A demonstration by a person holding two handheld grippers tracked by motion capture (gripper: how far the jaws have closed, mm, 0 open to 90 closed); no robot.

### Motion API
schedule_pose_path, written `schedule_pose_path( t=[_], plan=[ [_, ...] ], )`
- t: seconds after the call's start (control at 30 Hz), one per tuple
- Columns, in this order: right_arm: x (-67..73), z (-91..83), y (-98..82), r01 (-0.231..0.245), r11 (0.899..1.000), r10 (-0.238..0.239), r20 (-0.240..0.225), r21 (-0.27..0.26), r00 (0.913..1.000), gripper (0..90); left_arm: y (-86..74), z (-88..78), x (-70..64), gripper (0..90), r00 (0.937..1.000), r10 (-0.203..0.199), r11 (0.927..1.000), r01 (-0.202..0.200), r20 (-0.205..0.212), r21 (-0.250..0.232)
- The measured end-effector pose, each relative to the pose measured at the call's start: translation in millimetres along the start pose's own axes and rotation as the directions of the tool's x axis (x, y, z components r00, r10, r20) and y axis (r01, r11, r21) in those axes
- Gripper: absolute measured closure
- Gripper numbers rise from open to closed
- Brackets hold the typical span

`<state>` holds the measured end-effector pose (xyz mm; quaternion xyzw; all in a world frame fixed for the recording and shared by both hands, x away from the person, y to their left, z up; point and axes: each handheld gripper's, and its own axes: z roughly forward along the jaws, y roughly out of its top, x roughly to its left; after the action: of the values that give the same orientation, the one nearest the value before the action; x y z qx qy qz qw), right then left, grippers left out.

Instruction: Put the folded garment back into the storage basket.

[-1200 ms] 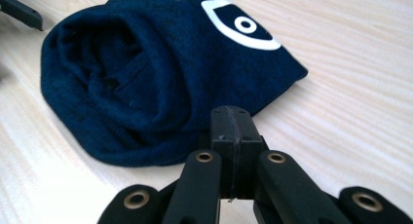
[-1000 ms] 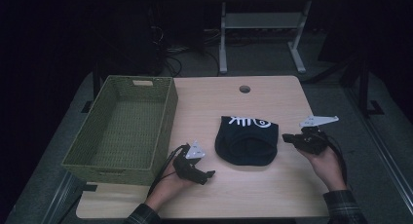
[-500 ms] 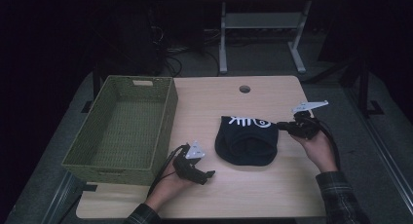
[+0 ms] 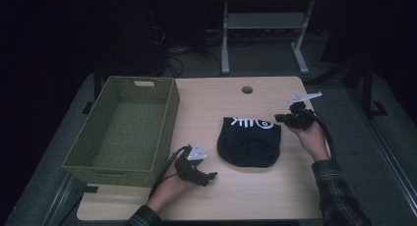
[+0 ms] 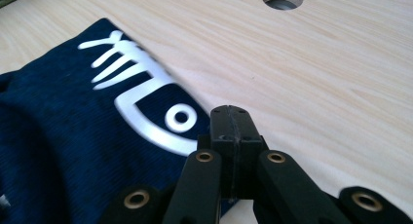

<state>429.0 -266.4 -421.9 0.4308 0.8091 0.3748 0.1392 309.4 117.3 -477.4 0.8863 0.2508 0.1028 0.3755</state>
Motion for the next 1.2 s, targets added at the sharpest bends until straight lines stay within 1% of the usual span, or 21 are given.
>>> schedule_pose_path(
  t=[0.03, 0.1, 0.13, 0.17, 0.23, 0.27, 0.3, 0.33, 0.37, 0.4, 0.47, 0.5, 0.57, 0.7, 0.77, 0.87, 0.97, 1.03, 1.13, 1.2],
  plan=[
    [-3.8, 5.1, 0.7, -0.006, 1.000, 0.006, 0.002, -0.006, 1.0000, 90.0, -0.1, 0.0, -0.1, 12.1, 1.0000, -0.001, 1.0000, 0.001, 0.000, 0.000],
    [-8.2, 11.9, 1.8, -0.010, 1.000, 0.010, 0.003, 0.025, 0.9999, 90.0, -0.1, 0.0, -0.1, 12.1, 1.0000, -0.001, 1.0000, 0.001, 0.000, 0.000],
    [-8.2, 11.9, 1.8, -0.010, 1.000, 0.010, 0.003, 0.025, 0.9999, 90.0, -0.1, 0.0, -0.1, 12.2, 1.0000, -0.001, 1.0000, 0.001, 0.000, 0.000],
    [-12.3, 16.9, 2.8, -0.011, 0.999, 0.011, 0.006, 0.032, 0.9999, 90.0, 0.0, 0.0, 0.0, 12.2, 1.0000, 0.000, 1.0000, 0.000, 0.000, 0.000],
    [-13.7, 18.8, 3.8, -0.017, 0.999, 0.016, 0.007, 0.040, 0.9998, 90.0, 0.0, -0.1, 0.0, 12.1, 1.0000, 0.001, 1.0000, -0.001, 0.000, 0.000],
    [-15.2, 20.7, 4.1, -0.018, 0.999, 0.017, 0.012, 0.036, 0.9998, 90.0, 0.0, 0.0, -0.1, 12.1, 1.0000, -0.001, 1.0000, 0.001, 0.000, 0.000],
    [-18.4, 25.2, 2.8, -0.034, 0.999, 0.033, 0.011, 0.041, 0.9994, 90.0, 0.0, 0.0, 0.0, 12.1, 1.0000, 0.000, 1.0000, 0.000, 0.000, 0.000],
    [-19.8, 28.0, 1.2, -0.038, 0.998, 0.038, 0.011, 0.051, 0.9992, 90.0, 0.0, 0.0, -0.1, 12.2, 1.0000, -0.001, 1.0000, 0.001, 0.000, 0.000],
    [-19.8, 28.0, 1.2, -0.038, 0.998, 0.038, 0.011, 0.051, 0.9992, 90.0, 0.0, 0.0, -0.1, 12.2, 1.0000, -0.001, 1.0000, 0.001, 0.000, 0.000],
    [-21.6, 33.5, -2.4, -0.044, 0.996, 0.044, 0.004, 0.072, 0.9990, 90.0, 0.0, 0.0, -0.1, 12.1, 1.0000, -0.001, 1.0000, 0.001, 0.000, 0.000],
    [-22.2, 35.8, -4.1, -0.043, 0.996, 0.043, 0.004, 0.079, 0.9991, 90.0, -0.1, 0.0, -0.2, 12.1, 1.0000, -0.002, 1.0000, 0.002, 0.000, 0.000],
    [-22.5, 39.3, -7.1, -0.049, 0.994, 0.050, -0.005, 0.097, 0.9987, 90.0, -0.1, 0.0, -0.1, 12.1, 1.0000, -0.001, 1.0000, 0.001, 0.000, 0.000],
    [-22.2, 41.2, -9.5, -0.045, 0.993, 0.047, -0.012, 0.107, 0.9988, 90.0, -0.1, 0.0, -0.2, 12.1, 1.0000, -0.002, 1.0000, 0.002, 0.000, -0.001],
    [-21.3, 40.2, -12.6, -0.047, 0.992, 0.050, -0.022, 0.115, 0.9985, 90.0, -0.1, 0.0, -0.2, 12.1, 1.0000, -0.002, 1.0000, 0.002, 0.000, -0.001],
    [-20.7, 38.0, -15.0, -0.038, 0.991, 0.042, -0.033, 0.125, 0.9986, 90.0, -0.1, 0.0, -0.2, 12.1, 1.0000, -0.002, 1.0000, 0.002, 0.000, 0.000],
    [-19.4, 36.0, -17.0, -0.033, 0.992, 0.037, -0.034, 0.121, 0.9987, 90.0, -0.1, 0.0, -0.2, 12.2, 1.0000, -0.002, 1.0000, 0.002, 0.000, -0.001],
    [-17.7, 32.3, -23.8, -0.033, 0.991, 0.039, -0.045, 0.128, 0.9982, 90.0, -0.1, 0.0, -0.2, 12.1, 1.0000, -0.002, 1.0000, 0.002, 0.000, -0.001],
    [-17.2, 31.2, -25.1, -0.031, 0.991, 0.037, -0.048, 0.132, 0.9982, 90.0, -0.1, 0.0, -0.2, 12.2, 1.0000, -0.002, 1.0000, 0.002, 0.000, 0.000],
    [-14.1, 26.7, -28.6, -0.013, 0.992, 0.019, -0.049, 0.126, 0.9986, 90.0, -0.1, 0.0, -0.2, 12.1, 1.0000, -0.002, 1.0000, 0.002, 0.000, 0.000],
    [-12.0, 23.5, -31.1, -0.009, 0.992, 0.016, -0.052, 0.129, 0.9985, 90.0, -0.1, 0.0, -0.1, 12.1, 1.0000, -0.001, 1.0000, 0.001, 0.000, -0.001]
  ],
)
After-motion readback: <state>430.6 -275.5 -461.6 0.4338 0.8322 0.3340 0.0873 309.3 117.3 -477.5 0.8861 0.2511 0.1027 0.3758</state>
